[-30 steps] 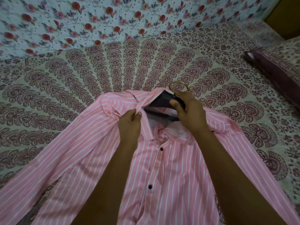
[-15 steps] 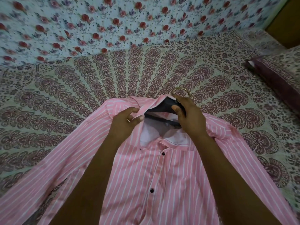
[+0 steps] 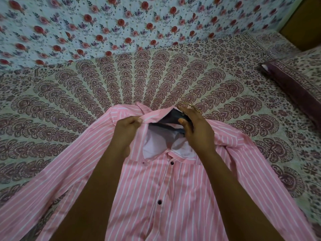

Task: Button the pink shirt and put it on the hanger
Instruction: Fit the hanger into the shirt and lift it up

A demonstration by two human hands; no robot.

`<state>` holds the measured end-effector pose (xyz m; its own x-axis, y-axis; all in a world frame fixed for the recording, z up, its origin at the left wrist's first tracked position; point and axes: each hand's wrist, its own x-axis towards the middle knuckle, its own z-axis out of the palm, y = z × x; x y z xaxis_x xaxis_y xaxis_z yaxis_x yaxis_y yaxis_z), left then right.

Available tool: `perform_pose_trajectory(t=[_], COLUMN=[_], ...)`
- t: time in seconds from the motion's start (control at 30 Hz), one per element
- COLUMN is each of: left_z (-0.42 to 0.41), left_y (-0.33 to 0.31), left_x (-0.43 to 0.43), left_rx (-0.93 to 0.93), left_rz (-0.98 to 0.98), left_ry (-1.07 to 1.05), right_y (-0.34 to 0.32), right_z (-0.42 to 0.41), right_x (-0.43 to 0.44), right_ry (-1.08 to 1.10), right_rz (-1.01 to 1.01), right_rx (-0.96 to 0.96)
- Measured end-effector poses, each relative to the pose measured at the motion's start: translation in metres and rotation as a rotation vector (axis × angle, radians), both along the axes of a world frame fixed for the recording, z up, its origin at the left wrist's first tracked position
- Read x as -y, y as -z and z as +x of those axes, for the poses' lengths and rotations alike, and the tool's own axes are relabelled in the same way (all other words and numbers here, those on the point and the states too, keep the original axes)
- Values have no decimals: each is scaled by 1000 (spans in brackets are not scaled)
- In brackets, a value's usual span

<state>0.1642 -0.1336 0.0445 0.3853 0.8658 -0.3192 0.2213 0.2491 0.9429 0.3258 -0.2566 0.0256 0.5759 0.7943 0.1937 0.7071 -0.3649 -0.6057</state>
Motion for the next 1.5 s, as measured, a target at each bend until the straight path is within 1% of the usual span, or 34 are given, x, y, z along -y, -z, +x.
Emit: perform_pose_trajectory(t=[0.07,0.13,0.17,0.23,0.3,0.37,0.4,0.5,0.53,0.57,0.63,0.67,0.7,0.73,0.77,0.8,0.83,0.87,0.9,0.93,1.0,1.07,1.1,1.23,1.27,1.3,1.37,1.4,1.43,1.5], left_z=[-3,-4,-3,0,0,-4,-6,-9,-7,-6,-4,-3,-3,-1,2,8,15,24,34,41,50,54,54,59,60,61,62,62,63,65], left_y=[-2,-3,-2,3,9,15,17,14,15,18,30,32,31,27,22,14,7,0,-5,-5,-5,-4,-4,-4,-4,-4,-3,-3,-4,-3], left_x=[-4,-6,-6,-2,4,7,6,7,8,11,12,13,13,11,10,9,10,11,12,12,8,3,2,1,1,0,1,1,1,-3], left_rx=[91,142,150,109,47,38,70,269,244,98,-259,-355,-368,-327,-259,-183,-105,-67,-69,-104,-191,-234,-250,-259,-266,-275,-286,-286,-286,-312], left_rz=[-145,-217,-234,-213,-173,-165,-174,-306,-318,-270,-97,-19,68,193,325,419,465,476,490,521,584,627,651,686,689,692,678,667,659,658], left_ry=[2,4,-6,14,86,117,99,47,48,80,137,105,54,24,48,134,256,382,486,541,544,532,547,566,555,544,527,520,515,523], right_y=[-1,0,1,2,1,0,0,-1,-1,-1,-2,-3,-3,-3,-2,-2,-2,-2,0,4,17,31,36,39,38,38,45,50,51,47], right_z=[0,-1,-2,-3,-2,1,3,6,5,5,5,5,6,8,8,8,6,3,0,-5,-17,-29,-35,-46,-46,-48,-53,-54,-54,-51], right_x=[0,1,2,2,1,-1,-2,-3,-4,-4,-4,-5,-5,-5,-4,-3,0,4,11,19,40,60,68,83,83,82,83,84,85,88], right_ry=[8,7,6,9,11,9,5,-1,3,8,15,14,8,-1,-15,-32,-47,-51,-28,21,216,446,509,564,571,543,395,307,248,241], right_rz=[5,10,15,29,35,26,21,34,39,40,40,43,45,49,51,63,90,130,167,202,245,278,287,347,332,257,-18,-116,-173,-175], right_rx=[-9,-10,-9,-14,-23,-24,-30,-56,-64,-71,-78,-83,-94,-111,-141,-171,-185,-178,-157,-139,-155,-209,-203,-43,5,71,212,248,255,229])
